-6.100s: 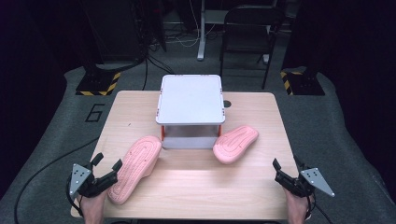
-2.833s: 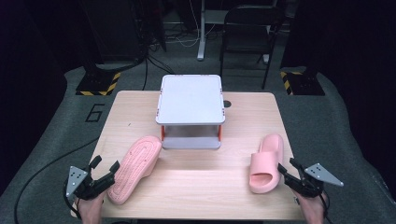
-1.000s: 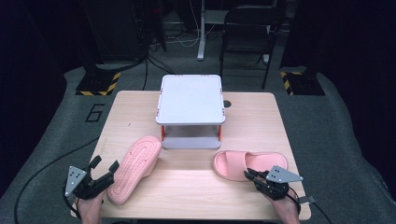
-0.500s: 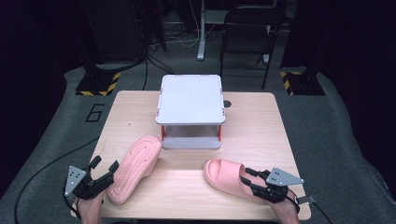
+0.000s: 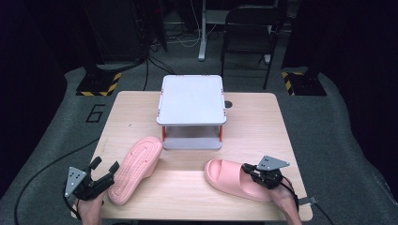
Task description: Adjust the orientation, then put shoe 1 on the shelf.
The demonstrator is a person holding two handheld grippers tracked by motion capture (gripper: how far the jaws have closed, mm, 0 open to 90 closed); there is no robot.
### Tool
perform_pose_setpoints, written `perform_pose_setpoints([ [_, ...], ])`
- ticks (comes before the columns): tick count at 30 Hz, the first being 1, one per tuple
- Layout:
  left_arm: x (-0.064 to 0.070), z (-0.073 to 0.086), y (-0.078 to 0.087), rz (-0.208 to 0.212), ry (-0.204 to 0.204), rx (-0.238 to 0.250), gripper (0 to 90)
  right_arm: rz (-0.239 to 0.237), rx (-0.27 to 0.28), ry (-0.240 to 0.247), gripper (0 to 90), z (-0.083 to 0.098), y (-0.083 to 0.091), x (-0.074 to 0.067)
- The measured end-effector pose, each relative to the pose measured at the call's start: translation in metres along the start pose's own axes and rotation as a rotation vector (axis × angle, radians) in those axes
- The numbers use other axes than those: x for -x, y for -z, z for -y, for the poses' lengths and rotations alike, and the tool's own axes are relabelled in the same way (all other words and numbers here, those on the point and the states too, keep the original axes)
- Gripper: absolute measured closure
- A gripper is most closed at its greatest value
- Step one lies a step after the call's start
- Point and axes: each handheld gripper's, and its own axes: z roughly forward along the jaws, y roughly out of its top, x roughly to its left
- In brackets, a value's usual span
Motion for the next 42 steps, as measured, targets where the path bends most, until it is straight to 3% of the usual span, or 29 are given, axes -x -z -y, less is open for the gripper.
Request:
perform_pose_setpoints([
  [4, 0.000, 0.000, 0.000, 0.000, 0.002, 0.004, 22.3, 0.077, -0.005, -0.105, 84.7, 0.003, 0.005, 0.004],
  [7, 0.000, 0.000, 0.001, -0.002, 0.005, -0.001, 22.3, 0.185, -0.003, -0.214, 84.7, 0.007, 0.011, 0.005],
  [9, 0.000, 0.000, 0.000, -0.002, 0.005, -0.001, 22.3, 0.254, -0.007, -0.260, 84.7, 0.010, 0.015, 0.004],
  [11, 0.000, -0.001, 0.000, 0.000, 0.005, 0.000, 22.3, 0.332, -0.003, -0.350, 84.4, 0.013, 0.019, 0.003],
  [14, 0.000, -0.001, 0.000, 0.000, 0.005, 0.001, 22.3, 0.388, 0.002, -0.412, 82.5, 0.015, 0.022, 0.003],
  [15, 0.000, -0.001, 0.001, 0.000, 0.006, 0.000, 22.3, 0.389, 0.009, -0.414, 79.0, 0.015, 0.023, 0.002],
  [17, 0.000, -0.001, 0.001, -0.001, 0.006, 0.000, 22.4, 0.342, 0.035, -0.387, 61.3, 0.014, 0.026, 0.003],
  [19, 0.000, 0.000, 0.000, -0.001, 0.006, 0.009, 22.3, 0.297, 0.071, -0.306, 49.0, 0.011, 0.029, 0.005],
  [21, -0.001, -0.001, 0.001, 0.001, 0.003, 0.003, 22.3, 0.293, 0.074, -0.243, 37.5, 0.010, 0.034, 0.007],
  [25, -0.001, -0.001, 0.001, 0.002, 0.005, 0.004, 22.4, 0.306, 0.127, -0.231, 24.8, 0.013, 0.046, 0.016],
  [32, -0.001, -0.001, 0.001, 0.000, 0.007, 0.006, 22.3, 0.250, 0.155, -0.208, 29.1, 0.018, 0.053, 0.021],
  [42, 0.000, -0.001, 0.001, 0.002, 0.002, 0.001, 22.3, 0.143, 0.049, -0.167, 41.0, 0.019, 0.032, 0.029],
])
